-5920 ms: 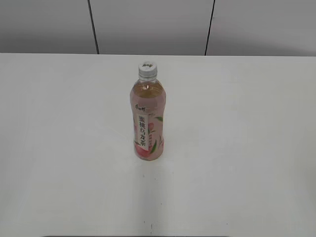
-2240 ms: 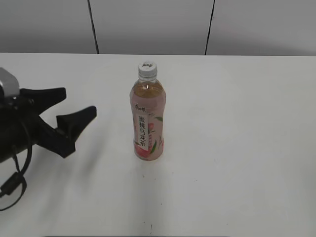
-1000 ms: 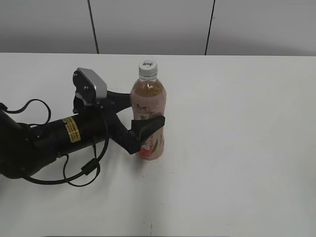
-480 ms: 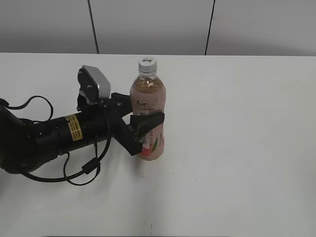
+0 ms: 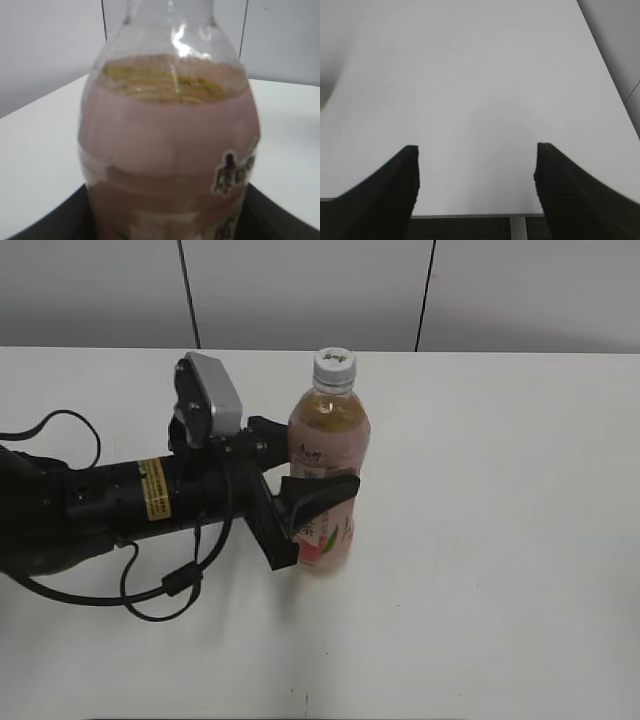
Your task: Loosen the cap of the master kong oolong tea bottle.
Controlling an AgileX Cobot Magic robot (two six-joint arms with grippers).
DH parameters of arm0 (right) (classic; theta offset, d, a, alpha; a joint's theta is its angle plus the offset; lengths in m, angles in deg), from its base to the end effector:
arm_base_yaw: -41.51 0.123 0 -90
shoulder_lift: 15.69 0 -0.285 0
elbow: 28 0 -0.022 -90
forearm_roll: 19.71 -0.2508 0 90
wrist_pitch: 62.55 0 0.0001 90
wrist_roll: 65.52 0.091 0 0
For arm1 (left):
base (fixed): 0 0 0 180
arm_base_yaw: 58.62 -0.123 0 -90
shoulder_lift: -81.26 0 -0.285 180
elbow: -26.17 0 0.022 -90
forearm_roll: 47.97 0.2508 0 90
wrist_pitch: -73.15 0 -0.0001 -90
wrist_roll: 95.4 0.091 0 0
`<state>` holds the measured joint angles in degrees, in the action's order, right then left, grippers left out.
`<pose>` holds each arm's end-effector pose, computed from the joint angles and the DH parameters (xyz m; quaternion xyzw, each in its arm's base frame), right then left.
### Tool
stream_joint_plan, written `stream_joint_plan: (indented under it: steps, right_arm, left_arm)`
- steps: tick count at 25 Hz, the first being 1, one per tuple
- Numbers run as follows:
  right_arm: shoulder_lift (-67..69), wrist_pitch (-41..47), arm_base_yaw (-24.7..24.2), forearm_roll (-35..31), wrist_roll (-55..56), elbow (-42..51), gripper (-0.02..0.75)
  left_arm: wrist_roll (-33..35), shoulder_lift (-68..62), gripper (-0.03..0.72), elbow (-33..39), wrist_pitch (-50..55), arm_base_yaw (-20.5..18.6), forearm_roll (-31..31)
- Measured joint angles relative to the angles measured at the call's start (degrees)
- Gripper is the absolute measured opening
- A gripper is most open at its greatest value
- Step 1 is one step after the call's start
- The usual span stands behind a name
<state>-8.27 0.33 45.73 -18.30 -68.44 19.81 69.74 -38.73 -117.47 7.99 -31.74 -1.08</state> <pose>-0.0088 -0.0026 0.2780 -0.0526 0.8560 -0.0064 0.5143 0.2673 -0.2031 0.1365 0.4386 0.6129 -0.3604 0.5496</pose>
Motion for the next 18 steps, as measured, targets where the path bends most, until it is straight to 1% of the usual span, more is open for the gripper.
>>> stream_joint_plan:
  steps: [2, 5, 9, 16, 18]
  right_arm:
    - [0.0, 0.0, 0.0, 0.0, 0.0, 0.0, 0.545]
    - [0.0, 0.0, 0.0, 0.0, 0.1, 0.0, 0.545]
    - [0.0, 0.0, 0.0, -0.1, 0.1, 0.0, 0.545]
    - [0.0, -0.1, 0.0, -0.4, 0.1, -0.1, 0.544]
    - [0.2, -0.1, 0.0, -0.8, -0.2, -0.9, 0.531]
  left_arm:
    - [0.0, 0.0, 0.391, 0.0, 0.5, 2.0, -1.0]
    - [0.0, -1.1, 0.391, 0.0, -0.6, 4.6, -4.4]
    - [0.0, -5.7, 0.391, 0.0, -1.7, 4.9, -6.7]
    - [0.1, -6.3, 0.391, -0.1, -2.8, 4.9, -6.7]
    - [0.1, -6.3, 0.391, -0.1, -2.8, 4.9, -6.7]
